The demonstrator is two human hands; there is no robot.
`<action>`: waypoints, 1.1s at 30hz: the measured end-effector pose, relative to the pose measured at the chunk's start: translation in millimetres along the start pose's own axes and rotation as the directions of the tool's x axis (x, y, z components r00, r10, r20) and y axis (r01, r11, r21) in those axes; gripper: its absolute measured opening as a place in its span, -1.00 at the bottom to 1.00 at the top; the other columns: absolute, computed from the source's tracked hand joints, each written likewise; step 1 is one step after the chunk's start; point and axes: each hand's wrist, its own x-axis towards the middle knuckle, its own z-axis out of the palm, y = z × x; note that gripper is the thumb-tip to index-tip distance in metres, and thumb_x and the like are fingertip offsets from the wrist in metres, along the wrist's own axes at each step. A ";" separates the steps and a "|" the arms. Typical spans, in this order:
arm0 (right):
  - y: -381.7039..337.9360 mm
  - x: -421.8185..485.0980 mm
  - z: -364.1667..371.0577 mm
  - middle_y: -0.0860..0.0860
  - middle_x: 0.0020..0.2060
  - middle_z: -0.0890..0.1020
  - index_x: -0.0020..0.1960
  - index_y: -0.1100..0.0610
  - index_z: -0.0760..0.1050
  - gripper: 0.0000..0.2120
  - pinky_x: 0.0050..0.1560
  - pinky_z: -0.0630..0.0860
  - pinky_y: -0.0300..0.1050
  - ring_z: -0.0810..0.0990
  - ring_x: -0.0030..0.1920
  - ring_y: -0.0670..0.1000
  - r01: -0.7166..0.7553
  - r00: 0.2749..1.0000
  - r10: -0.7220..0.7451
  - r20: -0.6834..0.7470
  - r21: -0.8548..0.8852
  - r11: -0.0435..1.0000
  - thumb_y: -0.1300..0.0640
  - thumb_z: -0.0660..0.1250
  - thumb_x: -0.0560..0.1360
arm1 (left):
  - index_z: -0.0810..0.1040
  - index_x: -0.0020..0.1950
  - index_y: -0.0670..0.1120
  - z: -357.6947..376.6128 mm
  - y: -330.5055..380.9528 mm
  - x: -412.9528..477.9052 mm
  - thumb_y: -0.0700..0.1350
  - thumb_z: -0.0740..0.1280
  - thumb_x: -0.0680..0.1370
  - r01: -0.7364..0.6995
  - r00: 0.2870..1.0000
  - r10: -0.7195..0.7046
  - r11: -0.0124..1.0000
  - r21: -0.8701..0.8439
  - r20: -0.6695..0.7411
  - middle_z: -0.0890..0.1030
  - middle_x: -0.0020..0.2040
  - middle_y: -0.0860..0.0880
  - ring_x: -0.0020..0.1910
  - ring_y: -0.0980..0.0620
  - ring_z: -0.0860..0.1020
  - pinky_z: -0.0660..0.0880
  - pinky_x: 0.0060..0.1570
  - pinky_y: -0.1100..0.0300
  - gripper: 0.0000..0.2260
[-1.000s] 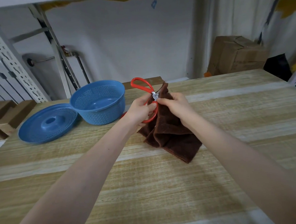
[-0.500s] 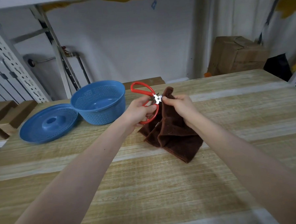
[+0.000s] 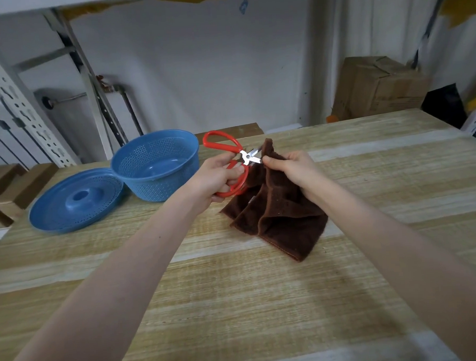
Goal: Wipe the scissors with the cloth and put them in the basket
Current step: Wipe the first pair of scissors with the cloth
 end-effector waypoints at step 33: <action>-22.2 -15.4 16.9 0.21 0.14 0.61 0.29 0.29 0.45 -0.58 -0.07 0.54 0.03 0.60 0.13 0.15 -0.351 0.936 0.310 0.166 0.449 0.821 0.02 0.02 0.68 | 0.04 0.58 0.00 -23.5 -10.8 -2.9 -0.22 0.39 0.40 -0.008 0.774 0.608 -0.270 0.963 0.177 0.54 -0.22 -0.03 -0.39 -0.08 0.42 0.19 -0.37 0.10 -0.16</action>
